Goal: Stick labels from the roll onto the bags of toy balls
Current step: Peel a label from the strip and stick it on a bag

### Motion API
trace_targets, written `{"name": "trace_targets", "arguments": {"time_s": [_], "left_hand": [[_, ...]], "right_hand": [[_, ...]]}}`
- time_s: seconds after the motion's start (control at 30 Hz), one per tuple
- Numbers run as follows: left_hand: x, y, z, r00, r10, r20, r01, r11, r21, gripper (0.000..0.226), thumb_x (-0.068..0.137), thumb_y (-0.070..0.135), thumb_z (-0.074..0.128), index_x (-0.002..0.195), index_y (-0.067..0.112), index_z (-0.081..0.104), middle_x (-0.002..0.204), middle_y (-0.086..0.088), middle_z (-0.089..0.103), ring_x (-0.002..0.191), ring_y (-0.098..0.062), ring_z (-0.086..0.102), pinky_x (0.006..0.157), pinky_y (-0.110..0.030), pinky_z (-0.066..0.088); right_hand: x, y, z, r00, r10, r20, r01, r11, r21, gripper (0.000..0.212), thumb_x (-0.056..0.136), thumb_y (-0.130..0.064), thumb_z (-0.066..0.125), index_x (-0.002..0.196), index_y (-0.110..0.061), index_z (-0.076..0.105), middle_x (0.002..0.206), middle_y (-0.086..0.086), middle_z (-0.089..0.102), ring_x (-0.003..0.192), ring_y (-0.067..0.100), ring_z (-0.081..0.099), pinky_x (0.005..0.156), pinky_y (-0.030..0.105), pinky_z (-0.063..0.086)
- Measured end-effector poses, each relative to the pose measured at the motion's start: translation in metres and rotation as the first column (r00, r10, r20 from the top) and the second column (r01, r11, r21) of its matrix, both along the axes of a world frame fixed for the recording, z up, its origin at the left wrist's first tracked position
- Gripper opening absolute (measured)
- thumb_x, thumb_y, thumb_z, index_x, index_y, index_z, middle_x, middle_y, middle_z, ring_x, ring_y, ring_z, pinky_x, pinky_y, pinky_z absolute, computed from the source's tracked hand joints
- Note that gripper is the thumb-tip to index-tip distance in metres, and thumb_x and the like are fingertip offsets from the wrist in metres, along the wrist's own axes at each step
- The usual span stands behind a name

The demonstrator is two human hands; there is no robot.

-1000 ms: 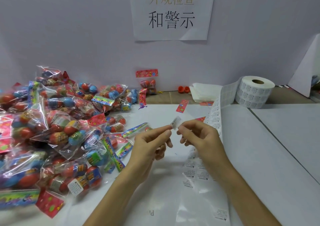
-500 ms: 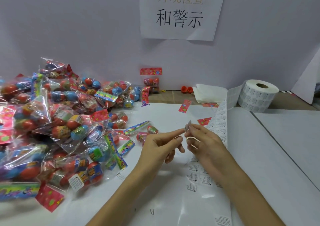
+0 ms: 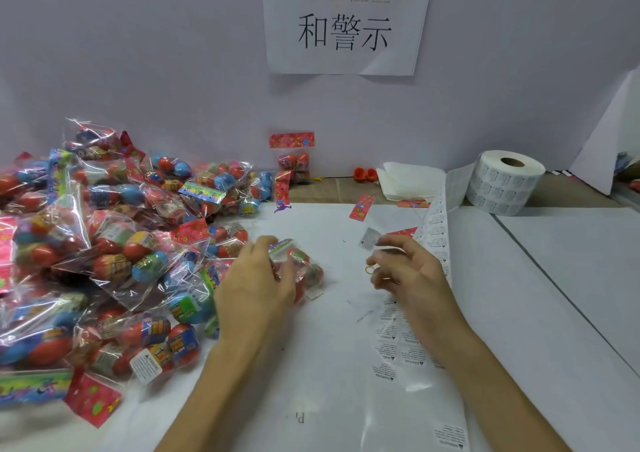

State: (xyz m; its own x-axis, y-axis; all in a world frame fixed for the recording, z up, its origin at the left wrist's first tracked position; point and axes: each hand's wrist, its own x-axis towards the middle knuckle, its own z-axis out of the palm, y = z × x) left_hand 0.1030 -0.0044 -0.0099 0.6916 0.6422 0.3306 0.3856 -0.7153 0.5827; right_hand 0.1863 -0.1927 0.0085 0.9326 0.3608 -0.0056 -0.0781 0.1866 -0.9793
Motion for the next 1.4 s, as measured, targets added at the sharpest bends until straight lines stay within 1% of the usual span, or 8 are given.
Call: {"name": "trace_targets", "arguments": {"time_s": [0.13,0.3,0.43,0.63,0.8,1.03,1.13,1.4], "left_hand": [[-0.002,-0.005,-0.004,0.978,0.008,-0.209,0.002,0.999,0.050,0.048,0.100,0.052,0.049,0.140,0.028,0.044,0.134,0.001,0.049,0.106,-0.028,0.065,0.071,-0.034,0.038],[0.001,-0.014,-0.007,0.989,-0.137,0.051,0.144,0.977,-0.158,0.055,0.092,0.027,0.070,0.141,0.026,0.044,0.135,0.002,0.043,0.085,-0.018,0.065,0.070,-0.029,0.043],[0.002,-0.015,-0.008,0.948,-0.155,0.279,0.271,0.854,-0.444,0.080,0.077,0.015,0.087,0.140,0.033,0.040,0.130,0.007,0.041,0.079,-0.005,0.070,0.067,-0.021,0.053],[0.003,-0.016,-0.010,0.926,0.027,0.377,0.339,0.382,-0.860,0.084,0.071,0.010,0.092,0.139,0.019,0.042,0.119,-0.009,0.065,0.097,-0.023,0.074,0.095,-0.051,0.057],[0.000,-0.013,-0.004,0.870,-0.042,0.491,0.474,-0.203,-0.857,0.064,0.075,0.012,0.085,0.126,-0.015,0.058,0.101,-0.019,0.065,0.095,-0.028,0.056,0.080,-0.029,0.050],[0.003,-0.013,-0.002,0.899,0.035,0.436,0.437,-0.118,-0.892,0.038,0.077,0.002,0.076,0.112,-0.010,0.069,0.099,-0.018,0.073,0.096,-0.026,0.063,0.089,-0.033,0.056],[0.003,-0.008,-0.002,0.894,0.131,0.428,0.436,-0.038,-0.899,0.016,0.083,-0.003,0.071,0.099,0.001,0.072,0.090,-0.011,0.077,0.074,-0.015,0.073,0.061,-0.027,0.062],[0.004,-0.002,-0.003,0.860,0.237,0.452,0.454,0.051,-0.890,0.024,0.087,0.000,0.071,0.110,-0.005,0.069,0.079,-0.010,0.073,0.064,-0.014,0.066,0.070,-0.029,0.062]], "right_hand": [[-0.006,0.005,-0.004,0.988,0.044,0.151,-0.010,0.975,-0.221,0.037,0.092,-0.004,0.067,0.121,-0.025,0.058,0.093,0.007,0.076,0.073,0.016,0.071,0.068,0.023,0.055],[-0.013,0.014,-0.022,0.932,0.180,0.316,0.058,0.783,-0.619,0.059,0.090,-0.023,0.075,0.137,-0.034,0.042,0.109,-0.009,0.071,0.100,0.002,0.067,0.088,0.019,0.048],[-0.016,0.019,-0.021,0.956,0.086,0.279,0.057,0.882,-0.467,0.059,0.086,-0.017,0.079,0.133,-0.029,0.046,0.097,-0.005,0.074,0.088,0.006,0.071,0.082,0.021,0.052],[-0.023,0.021,-0.008,0.958,-0.036,0.285,0.091,0.979,-0.183,0.063,0.081,0.003,0.079,0.124,-0.033,0.049,0.092,0.003,0.073,0.089,0.010,0.071,0.074,0.015,0.052],[-0.025,0.017,-0.005,0.959,-0.039,0.281,0.067,0.993,-0.093,0.062,0.082,0.004,0.077,0.126,-0.030,0.049,0.097,0.005,0.074,0.095,0.019,0.072,0.084,0.030,0.058],[-0.025,0.016,-0.003,0.938,-0.054,0.342,0.073,0.996,-0.041,0.047,0.086,0.005,0.073,0.125,-0.020,0.061,0.110,0.004,0.071,0.106,0.011,0.069,0.085,0.022,0.055],[-0.024,0.012,0.000,0.951,-0.020,0.308,0.028,0.999,-0.021,0.027,0.092,0.000,0.064,0.111,-0.016,0.072,0.090,0.003,0.071,0.081,0.013,0.064,0.070,0.024,0.053],[-0.028,0.019,0.001,0.953,0.303,0.014,-0.304,0.951,0.053,0.031,0.079,-0.023,0.058,0.098,-0.013,0.080,0.061,0.007,0.043,0.055,0.014,0.040,0.053,0.028,0.033]]}}
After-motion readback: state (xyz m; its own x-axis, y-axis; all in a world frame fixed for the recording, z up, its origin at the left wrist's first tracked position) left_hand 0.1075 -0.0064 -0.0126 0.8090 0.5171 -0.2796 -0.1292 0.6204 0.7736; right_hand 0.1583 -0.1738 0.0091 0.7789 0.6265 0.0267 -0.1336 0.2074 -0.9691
